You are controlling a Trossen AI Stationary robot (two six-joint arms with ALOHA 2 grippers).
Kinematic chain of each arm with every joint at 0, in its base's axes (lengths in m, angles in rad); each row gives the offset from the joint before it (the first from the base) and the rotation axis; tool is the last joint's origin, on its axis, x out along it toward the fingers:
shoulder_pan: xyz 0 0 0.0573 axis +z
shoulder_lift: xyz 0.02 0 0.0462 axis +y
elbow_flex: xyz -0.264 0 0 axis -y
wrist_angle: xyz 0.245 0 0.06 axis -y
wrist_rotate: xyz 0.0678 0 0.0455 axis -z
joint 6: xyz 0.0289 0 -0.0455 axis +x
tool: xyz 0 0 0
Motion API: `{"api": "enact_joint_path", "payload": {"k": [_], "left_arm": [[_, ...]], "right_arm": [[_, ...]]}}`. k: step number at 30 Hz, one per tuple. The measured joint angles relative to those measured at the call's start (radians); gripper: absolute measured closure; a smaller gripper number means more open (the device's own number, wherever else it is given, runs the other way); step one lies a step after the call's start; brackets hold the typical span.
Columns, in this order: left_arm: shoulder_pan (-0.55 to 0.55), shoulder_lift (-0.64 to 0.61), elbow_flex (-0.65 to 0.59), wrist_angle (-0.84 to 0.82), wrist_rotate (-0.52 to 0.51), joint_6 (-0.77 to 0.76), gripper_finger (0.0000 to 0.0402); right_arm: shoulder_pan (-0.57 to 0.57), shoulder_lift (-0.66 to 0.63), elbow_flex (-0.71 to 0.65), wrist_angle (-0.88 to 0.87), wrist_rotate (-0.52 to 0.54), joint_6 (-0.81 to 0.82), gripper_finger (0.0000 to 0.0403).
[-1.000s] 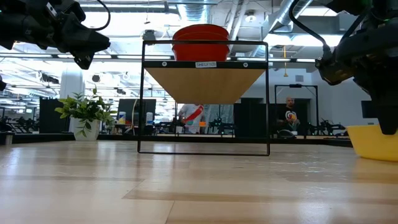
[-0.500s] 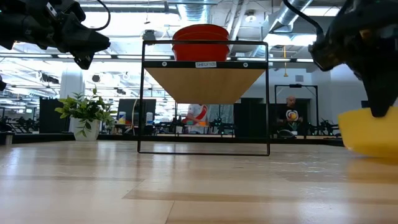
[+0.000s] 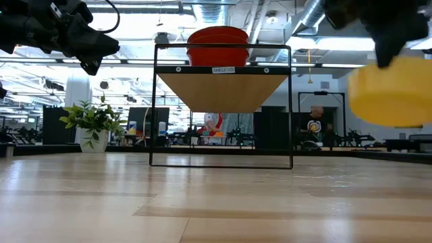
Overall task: Pick & Place Mini bowls
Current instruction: Stack the top yellow bowl on the yellow bowl on the shelf
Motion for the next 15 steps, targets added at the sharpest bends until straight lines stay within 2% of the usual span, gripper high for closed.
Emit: {"api": "enact_joint_path", "payload": {"k": [9,15], "left_arm": [[0.0,0.0,0.0,0.0,0.0,0.0,0.0339],[0.0,0.0,0.0,0.001,0.0,0.0,0.0339]], "right_arm": [[-0.053,0.0,0.147,-0.09,0.095,-0.035,0.0402],[-0.133,0.0,0.24,-0.133,0.147,-0.162,0.0402]]}}
